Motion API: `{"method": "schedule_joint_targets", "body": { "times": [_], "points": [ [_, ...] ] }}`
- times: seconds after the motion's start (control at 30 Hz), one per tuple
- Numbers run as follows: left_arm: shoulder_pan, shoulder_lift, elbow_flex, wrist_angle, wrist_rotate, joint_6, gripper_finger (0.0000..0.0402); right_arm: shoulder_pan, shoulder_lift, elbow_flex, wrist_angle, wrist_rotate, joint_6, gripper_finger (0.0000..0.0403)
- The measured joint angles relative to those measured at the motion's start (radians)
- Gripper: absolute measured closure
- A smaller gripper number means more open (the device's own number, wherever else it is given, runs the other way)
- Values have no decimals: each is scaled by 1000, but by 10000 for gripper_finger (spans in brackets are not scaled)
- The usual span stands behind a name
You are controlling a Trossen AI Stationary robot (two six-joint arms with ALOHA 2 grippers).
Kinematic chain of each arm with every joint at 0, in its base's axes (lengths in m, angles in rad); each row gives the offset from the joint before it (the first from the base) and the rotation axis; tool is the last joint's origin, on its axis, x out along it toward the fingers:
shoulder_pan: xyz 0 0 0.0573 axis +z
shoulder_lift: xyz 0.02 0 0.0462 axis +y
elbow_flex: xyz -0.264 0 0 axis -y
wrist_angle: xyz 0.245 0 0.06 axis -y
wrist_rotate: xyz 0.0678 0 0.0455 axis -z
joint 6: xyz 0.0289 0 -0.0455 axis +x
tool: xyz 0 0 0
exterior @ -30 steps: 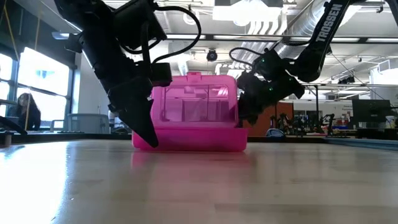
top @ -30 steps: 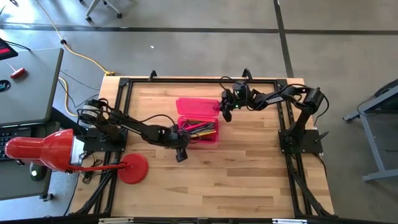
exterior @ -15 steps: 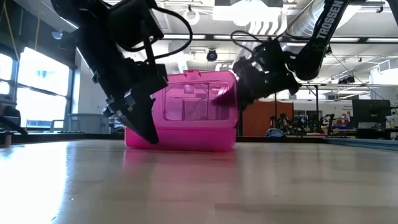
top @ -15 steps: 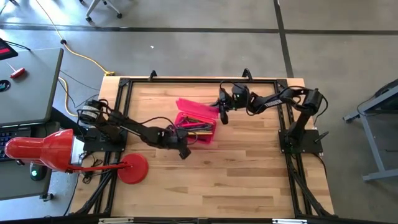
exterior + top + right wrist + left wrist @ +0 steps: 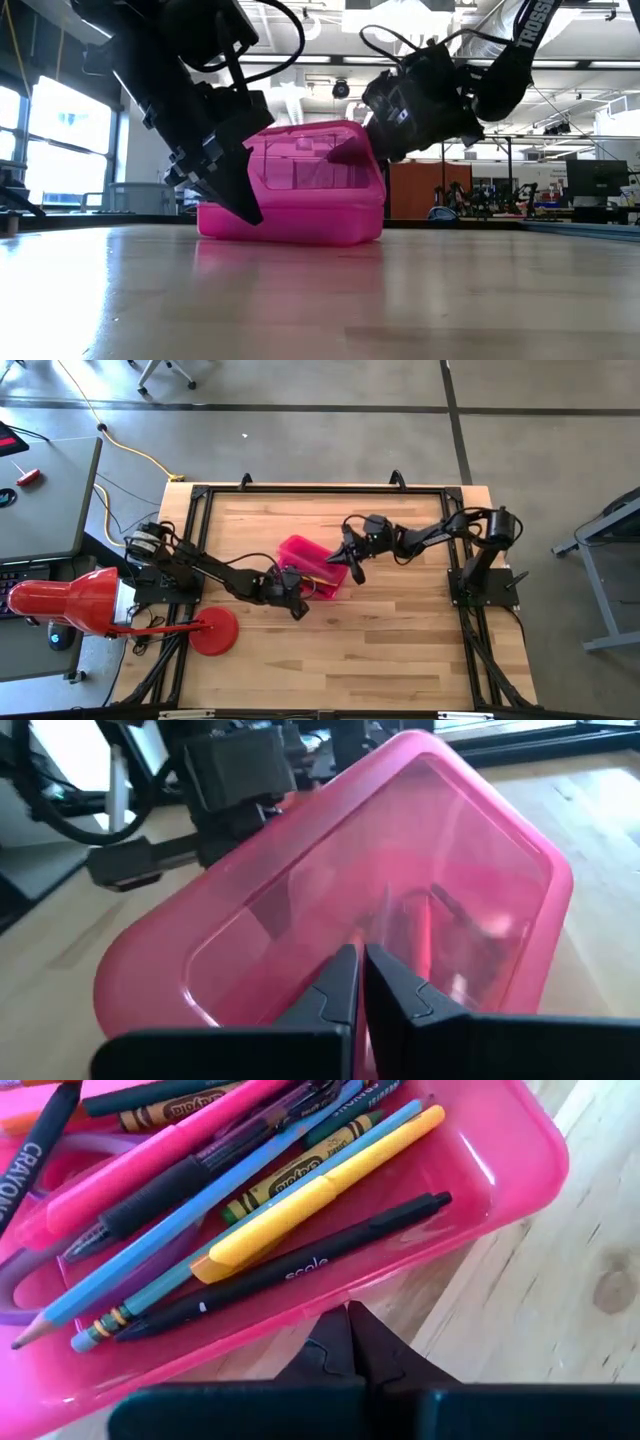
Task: Pick & place school supplies into a supply box
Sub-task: Close the pink supply box
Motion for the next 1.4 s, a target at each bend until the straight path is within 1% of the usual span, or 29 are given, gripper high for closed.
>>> {"method": "schedule_joint_targets", "body": {
  "times": [0.07, 0.2, 0.4, 0.5, 0.57, 0.67, 0.8, 0.87, 0.93, 1.0, 1.17, 1.27, 1.4],
  "points": [
    [-1, 9, 0, 6, -3, -22, 391, 26, 0, 0, -3, 52, -1, 403],
    [-38, 12, 0, 4, -6, -33, 388, 60, 0, 0, -33, 148, -9, 403],
    [-146, -11, 4, -26, -4, -108, 392, 93, 0, 1, -151, 236, -29, 403],
    [-202, -29, 21, -93, -27, -137, 391, 113, -1, 2, -208, 277, -29, 403],
    [-234, -44, 47, -137, -84, -152, 389, 128, -3, 3, -235, 309, -29, 403],
    [-258, -68, 82, -229, -198, -155, 391, 150, -3, 3, -250, 346, -29, 403],
    [-236, -77, 108, -322, -353, -155, 390, 173, -3, 3, -255, 374, -44, 403],
    [-198, -76, 115, -322, -379, -153, 386, 184, -3, 3, -258, 372, -57, 403],
    [-147, -76, 111, -352, -375, -137, 386, 193, -3, 3, -271, 372, -76, 403],
    [-90, -75, 111, -345, -344, -104, 390, 199, -3, 2, -272, 371, -94, 403],
    [32, -61, 111, -345, -171, -43, 390, 207, -2, 2, -280, 399, -110, 403],
    [58, -65, 113, -345, -110, -40, 386, 208, -6, 0, -259, 398, -113, 403],
    [41, -64, 113, -340, -109, -46, 392, 208, -49, -3, -256, 367, -141, 403]
  ]
}}
